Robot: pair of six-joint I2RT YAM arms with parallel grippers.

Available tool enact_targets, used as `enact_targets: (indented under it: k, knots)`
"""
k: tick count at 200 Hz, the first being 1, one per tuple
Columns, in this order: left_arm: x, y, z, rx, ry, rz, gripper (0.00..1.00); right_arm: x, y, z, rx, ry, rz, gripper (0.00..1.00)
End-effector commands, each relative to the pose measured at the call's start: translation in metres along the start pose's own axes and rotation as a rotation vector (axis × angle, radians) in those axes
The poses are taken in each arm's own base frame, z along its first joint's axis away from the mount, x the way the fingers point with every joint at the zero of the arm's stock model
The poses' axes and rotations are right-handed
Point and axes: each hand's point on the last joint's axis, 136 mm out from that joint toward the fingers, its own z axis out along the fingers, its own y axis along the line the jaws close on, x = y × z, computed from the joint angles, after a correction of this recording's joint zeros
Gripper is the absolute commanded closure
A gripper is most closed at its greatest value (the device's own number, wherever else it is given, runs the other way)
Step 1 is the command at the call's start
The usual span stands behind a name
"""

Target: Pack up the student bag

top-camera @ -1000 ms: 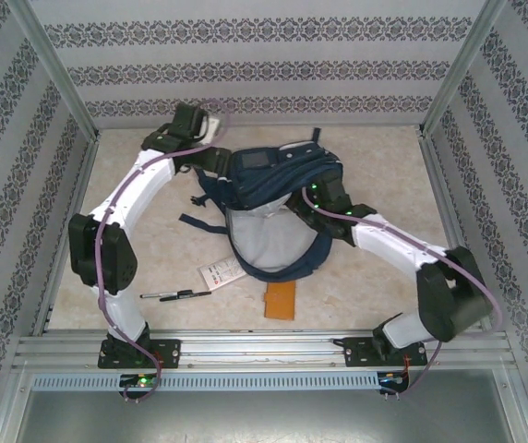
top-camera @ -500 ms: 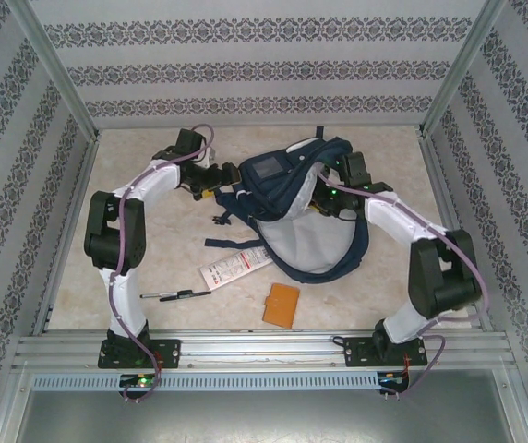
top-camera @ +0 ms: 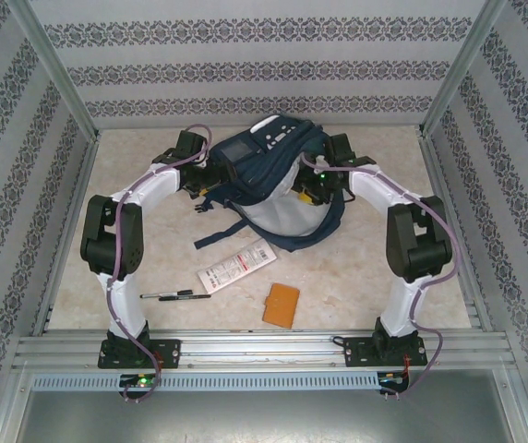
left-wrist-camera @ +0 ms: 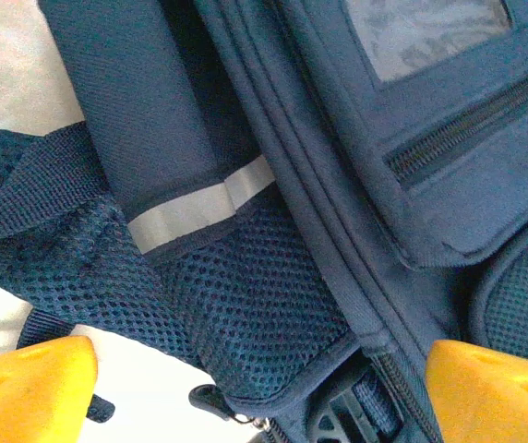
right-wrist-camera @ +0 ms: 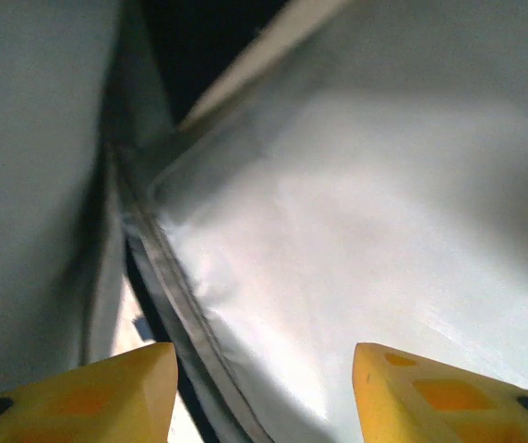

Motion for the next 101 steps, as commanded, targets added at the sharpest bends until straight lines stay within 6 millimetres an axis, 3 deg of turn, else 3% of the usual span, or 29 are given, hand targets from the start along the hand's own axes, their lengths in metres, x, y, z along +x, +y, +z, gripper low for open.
enact_targets:
  k: [1, 42, 101]
  knots:
    - [-0.004, 0.003, -0.003, -0.008, -0.008, -0.056, 0.1, 0.011, -0.008, -0.034, 0.046, -0.038, 0.005, 0.46]
    - [0.0, 0.009, 0.008, -0.02, -0.007, -0.101, 0.12, 0.023, -0.016, -0.049, 0.127, 0.011, -0.083, 0.44]
    - [-0.015, -0.005, 0.038, 0.044, -0.054, -0.074, 0.15, 0.026, 0.04, -0.034, -0.176, 0.163, -0.171, 0.49]
